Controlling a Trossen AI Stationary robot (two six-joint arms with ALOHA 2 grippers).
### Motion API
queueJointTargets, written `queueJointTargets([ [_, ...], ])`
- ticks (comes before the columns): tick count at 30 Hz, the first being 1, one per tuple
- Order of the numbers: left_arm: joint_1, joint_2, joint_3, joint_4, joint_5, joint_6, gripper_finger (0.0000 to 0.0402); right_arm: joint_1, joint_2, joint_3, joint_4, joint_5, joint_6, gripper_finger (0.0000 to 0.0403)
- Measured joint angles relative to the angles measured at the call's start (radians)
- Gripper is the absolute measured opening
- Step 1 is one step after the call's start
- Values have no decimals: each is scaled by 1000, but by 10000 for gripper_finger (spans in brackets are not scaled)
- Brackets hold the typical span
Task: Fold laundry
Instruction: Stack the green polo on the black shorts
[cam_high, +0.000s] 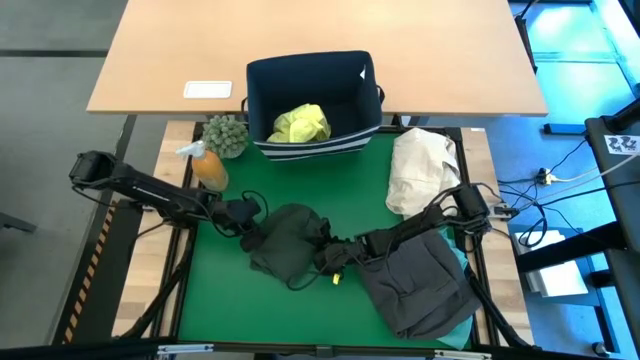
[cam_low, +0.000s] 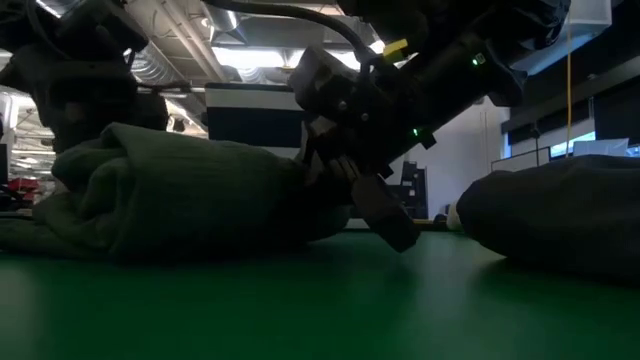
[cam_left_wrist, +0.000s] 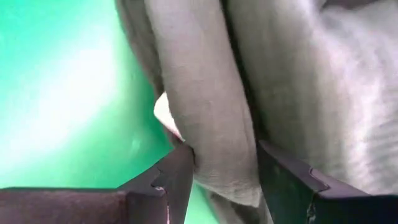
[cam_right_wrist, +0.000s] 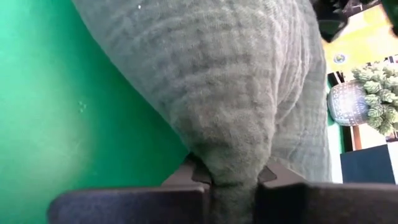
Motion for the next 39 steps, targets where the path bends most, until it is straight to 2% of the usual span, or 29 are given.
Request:
queueJointTargets([
  [9, -2, -143, 0, 0, -85, 24, 165, 7, -9, 0, -25, 0, 15, 26],
  [18, -9, -183, 0, -12, -124, 45, 165, 35, -100, 0, -105, -9, 51, 26],
  [25, -14, -183, 0, -15, -145, 49, 165, 55, -237, -1, -271, -34, 97, 26],
  [29, -14, -183, 0, -15, -145, 50, 165, 80, -323, -1, -384, -9, 105, 26],
  [39, -15, -182, 0, -16, -146, 51, 165, 201, -639, -1, -676, -9, 261, 26],
])
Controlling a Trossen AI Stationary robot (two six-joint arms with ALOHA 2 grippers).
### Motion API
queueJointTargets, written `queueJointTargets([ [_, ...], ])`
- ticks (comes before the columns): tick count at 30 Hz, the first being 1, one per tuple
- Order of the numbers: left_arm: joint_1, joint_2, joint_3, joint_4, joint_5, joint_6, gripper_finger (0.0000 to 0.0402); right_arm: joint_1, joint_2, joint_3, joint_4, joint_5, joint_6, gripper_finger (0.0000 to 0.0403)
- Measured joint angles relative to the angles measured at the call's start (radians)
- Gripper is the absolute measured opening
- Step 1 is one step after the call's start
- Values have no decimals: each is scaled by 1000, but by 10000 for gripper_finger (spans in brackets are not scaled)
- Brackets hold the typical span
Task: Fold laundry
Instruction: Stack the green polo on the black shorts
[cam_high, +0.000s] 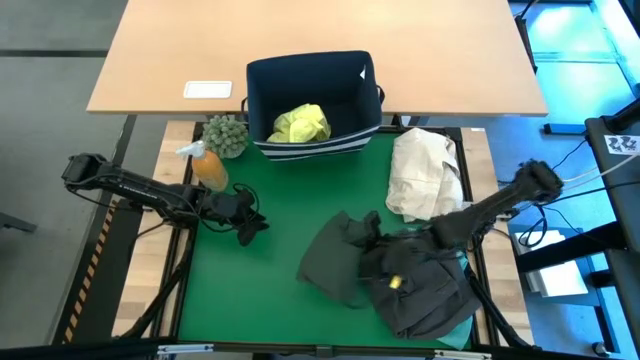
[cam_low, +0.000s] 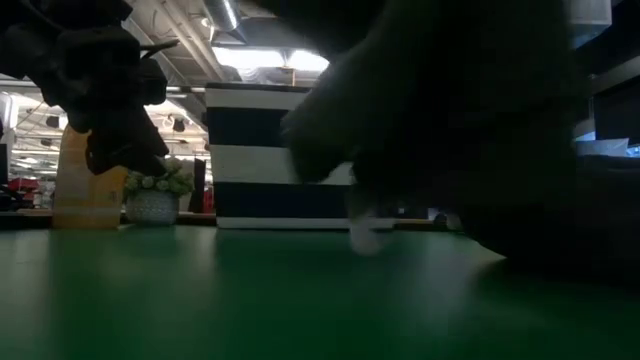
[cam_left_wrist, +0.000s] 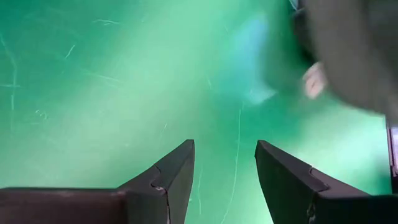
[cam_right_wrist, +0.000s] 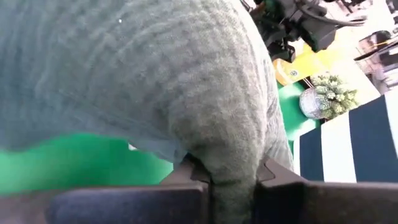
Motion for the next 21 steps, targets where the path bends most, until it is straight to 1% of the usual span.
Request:
queueJointTargets([
  [5, 0, 0, 0, 3, -10, -4, 165, 80, -123, 0, -160, 0, 115, 26],
  [10, -1, 0, 0, 4, -15, -9, 165, 147, -175, 0, -317, -11, 284, 26],
  [16, -1, 0, 0, 3, -18, -29, 165, 220, -167, -19, -513, -196, 483, 26],
  [19, -1, 0, 0, 3, -18, -29, 165, 265, -166, -53, -564, -279, 567, 26],
  [21, -1, 0, 0, 4, -18, -30, 165, 294, -166, -78, -568, -354, 623, 26],
])
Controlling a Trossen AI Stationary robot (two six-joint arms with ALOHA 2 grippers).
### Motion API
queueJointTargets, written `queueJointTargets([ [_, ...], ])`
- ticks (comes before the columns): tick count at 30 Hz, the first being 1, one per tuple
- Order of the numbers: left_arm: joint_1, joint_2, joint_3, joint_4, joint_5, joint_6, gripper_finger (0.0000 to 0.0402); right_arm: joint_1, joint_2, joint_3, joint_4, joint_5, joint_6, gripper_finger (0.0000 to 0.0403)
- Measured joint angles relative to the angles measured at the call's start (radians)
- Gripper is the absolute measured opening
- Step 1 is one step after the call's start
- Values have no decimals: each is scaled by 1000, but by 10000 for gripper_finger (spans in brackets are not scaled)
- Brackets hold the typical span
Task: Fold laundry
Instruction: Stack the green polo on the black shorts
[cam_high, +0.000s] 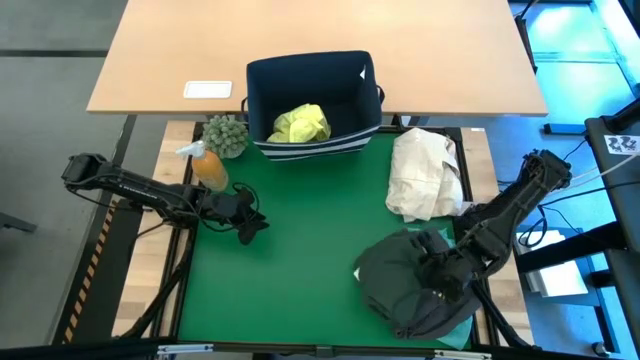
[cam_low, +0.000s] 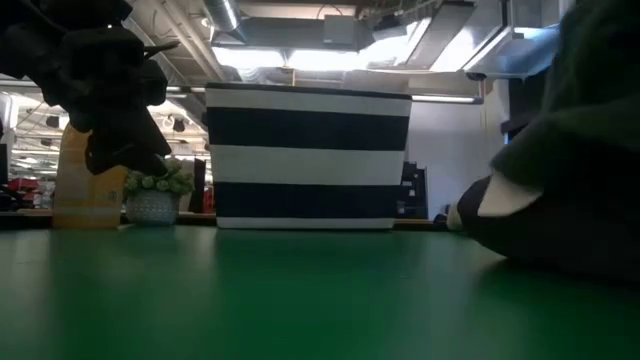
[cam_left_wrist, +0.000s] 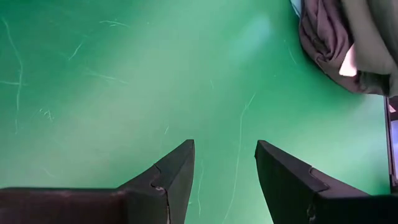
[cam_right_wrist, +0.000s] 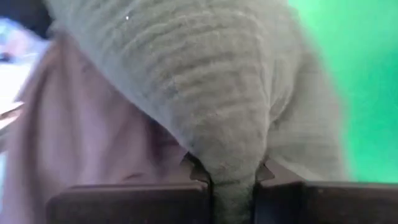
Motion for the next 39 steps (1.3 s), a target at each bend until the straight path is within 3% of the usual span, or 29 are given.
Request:
queueJointTargets([
  [3, 0, 0, 0, 0, 0, -3, 165, 32, 0, -43, 31, -115, 88, 26],
  [6, 0, 0, 0, 0, 0, -3, 165, 41, 0, -81, 73, -130, 204, 43],
  [13, 0, 0, 0, 0, 0, -31, 165, 57, 1, -122, 77, -215, 356, 183],
  [17, 0, 0, 0, -1, 0, -48, 165, 78, 1, -121, 100, -299, 426, 244],
  [21, 0, 0, 0, 0, -6, -52, 165, 122, -1, -119, 186, -389, 507, 270],
  [25, 0, 0, 0, 0, -18, -57, 165, 168, -4, -86, 285, -409, 554, 274],
  [29, 0, 0, 0, 0, -18, -76, 165, 179, -4, -37, 261, -333, 529, 275],
  [36, -12, 0, 0, 2, -24, -85, 165, 175, -5, -8, 125, 15, 371, 275],
  [39, -30, 0, 0, 2, -24, -107, 165, 149, -5, -8, 27, 99, 365, 275],
])
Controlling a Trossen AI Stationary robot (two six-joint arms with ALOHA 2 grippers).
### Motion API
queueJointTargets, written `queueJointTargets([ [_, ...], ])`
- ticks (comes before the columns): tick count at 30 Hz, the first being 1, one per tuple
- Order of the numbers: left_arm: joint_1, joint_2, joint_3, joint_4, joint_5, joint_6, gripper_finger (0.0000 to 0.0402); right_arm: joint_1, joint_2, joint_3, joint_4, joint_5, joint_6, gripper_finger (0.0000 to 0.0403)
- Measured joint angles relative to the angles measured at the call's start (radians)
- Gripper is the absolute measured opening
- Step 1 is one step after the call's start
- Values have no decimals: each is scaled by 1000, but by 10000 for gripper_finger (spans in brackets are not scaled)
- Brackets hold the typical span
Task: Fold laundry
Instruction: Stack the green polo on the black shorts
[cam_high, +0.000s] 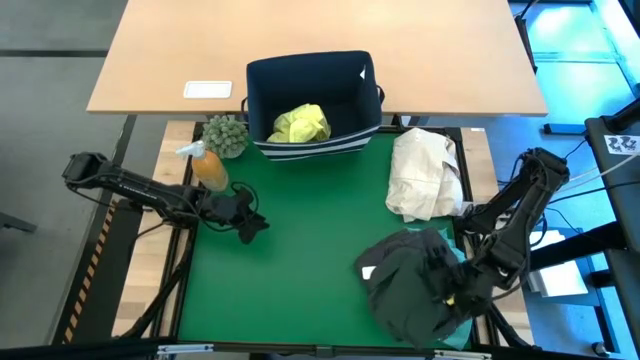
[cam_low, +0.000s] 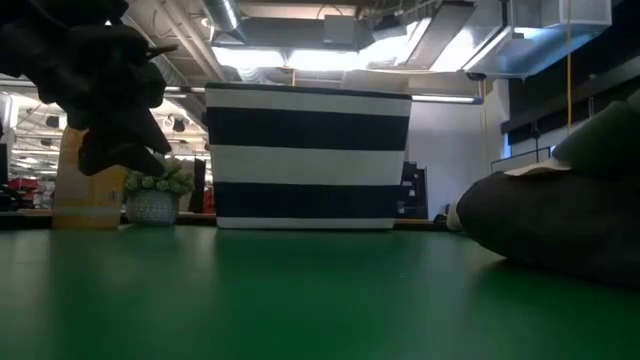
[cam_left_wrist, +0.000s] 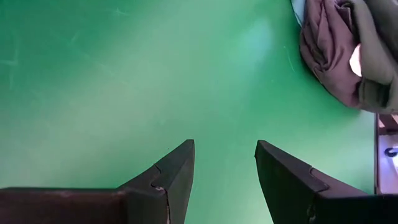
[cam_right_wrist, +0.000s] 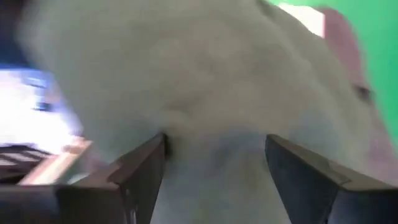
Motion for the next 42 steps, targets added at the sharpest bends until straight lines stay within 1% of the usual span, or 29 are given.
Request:
queueJointTargets([
  [3, -26, 0, 0, 0, -1, -3, 165, -40, 0, 0, -115, 10, 43, 275],
  [5, -40, 0, 0, 0, -14, -14, 165, -63, 0, 0, -161, -5, 69, 275],
  [8, -58, 0, 0, 0, -40, -21, 165, -79, -4, 0, -159, -32, 65, 275],
  [12, -67, 0, 0, 15, -46, -20, 165, -76, -20, 0, -88, -28, 41, 276],
  [16, -67, 0, 0, 17, -53, -15, 165, -76, -24, 0, 4, 45, -1, 276],
  [21, -66, 0, 0, 32, -72, 23, 165, -76, -26, 0, 115, 200, -58, 276],
  [23, -66, 0, 0, 36, -80, 33, 165, -76, -26, 0, 188, 208, -90, 271],
  [25, -66, 0, 0, 45, -81, 34, 165, -76, -21, 1, 252, 183, -131, 254],
  [28, -66, 0, 0, 61, -83, 58, 165, -77, -3, 1, 286, 151, -166, 199],
  [30, -66, 0, 0, 70, -89, 62, 165, -89, 19, 1, 283, 146, -185, 146],
  [34, -66, 0, 0, 86, -99, 71, 165, -136, 78, 1, 278, 87, -209, 29],
  [35, -66, 0, 0, 103, -100, 79, 165, -149, 94, 1, 277, 70, -213, 15],
  [36, -66, 0, 0, 130, -100, 87, 165, -162, 112, 1, 274, 54, -213, 13],
  [39, -76, 0, 0, 257, -99, 158, 165, -194, 172, 1, 236, 26, -212, 24],
  [42, -88, 0, 0, 374, -98, 266, 165, -216, 219, -20, 209, 18, -204, 11],
])
